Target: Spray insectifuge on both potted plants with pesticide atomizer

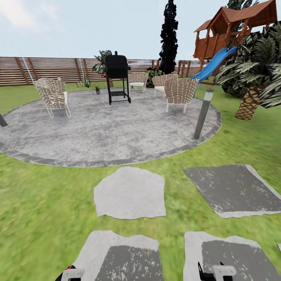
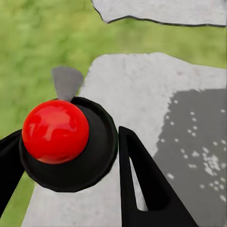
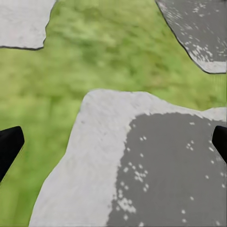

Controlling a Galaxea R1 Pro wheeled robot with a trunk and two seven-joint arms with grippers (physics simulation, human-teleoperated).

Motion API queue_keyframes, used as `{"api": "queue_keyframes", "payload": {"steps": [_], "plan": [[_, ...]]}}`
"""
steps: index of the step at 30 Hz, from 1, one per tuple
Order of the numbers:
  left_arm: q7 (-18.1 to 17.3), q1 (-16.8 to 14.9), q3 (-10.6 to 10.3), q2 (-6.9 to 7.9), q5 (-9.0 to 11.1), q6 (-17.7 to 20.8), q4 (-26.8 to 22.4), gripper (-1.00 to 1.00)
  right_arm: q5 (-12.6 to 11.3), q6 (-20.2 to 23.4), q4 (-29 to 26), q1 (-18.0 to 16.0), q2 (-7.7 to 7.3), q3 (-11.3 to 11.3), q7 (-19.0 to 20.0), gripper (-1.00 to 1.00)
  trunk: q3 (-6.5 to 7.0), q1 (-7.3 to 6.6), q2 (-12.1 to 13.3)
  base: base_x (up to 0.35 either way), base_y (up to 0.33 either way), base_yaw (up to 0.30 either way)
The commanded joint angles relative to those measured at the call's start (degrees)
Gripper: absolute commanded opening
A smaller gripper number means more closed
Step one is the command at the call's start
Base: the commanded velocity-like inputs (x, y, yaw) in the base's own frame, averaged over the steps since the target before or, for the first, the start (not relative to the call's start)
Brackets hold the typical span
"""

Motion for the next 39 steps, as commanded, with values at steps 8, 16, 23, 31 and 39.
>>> {"api": "queue_keyframes", "payload": {"steps": [8,16,23,31,39], "plan": [[-0.1,0.0,-0.4,0.04,0.6,-0.2,0.0,-1.00,0.6,-0.1,0.0,0.0,0.00,-0.4,-0.3,1.00,-0.05,0.02,0.0,0.340,0.000,0.000],[-0.1,0.0,-0.4,0.04,0.6,-0.2,0.0,-1.00,0.6,-0.1,0.1,0.0,0.01,-0.4,-0.3,1.00,-0.05,0.02,0.0,0.340,0.000,0.000],[-0.1,0.0,-0.4,0.04,0.6,-0.2,0.0,-1.00,0.6,-0.1,0.0,0.0,-0.01,-0.4,-0.3,1.00,-0.05,0.02,0.0,0.340,0.000,0.000],[-0.1,0.0,-0.4,0.04,0.6,-0.2,0.0,-1.00,0.6,-0.1,0.1,0.0,0.03,-0.4,-0.3,1.00,-0.05,0.02,0.0,0.340,0.000,0.000],[-0.1,0.0,-0.4,0.04,0.6,-0.2,0.0,-1.00,0.6,-0.1,0.1,0.0,0.02,-0.4,-0.3,1.00,-0.05,0.02,0.0,0.340,0.000,0.000]]}}
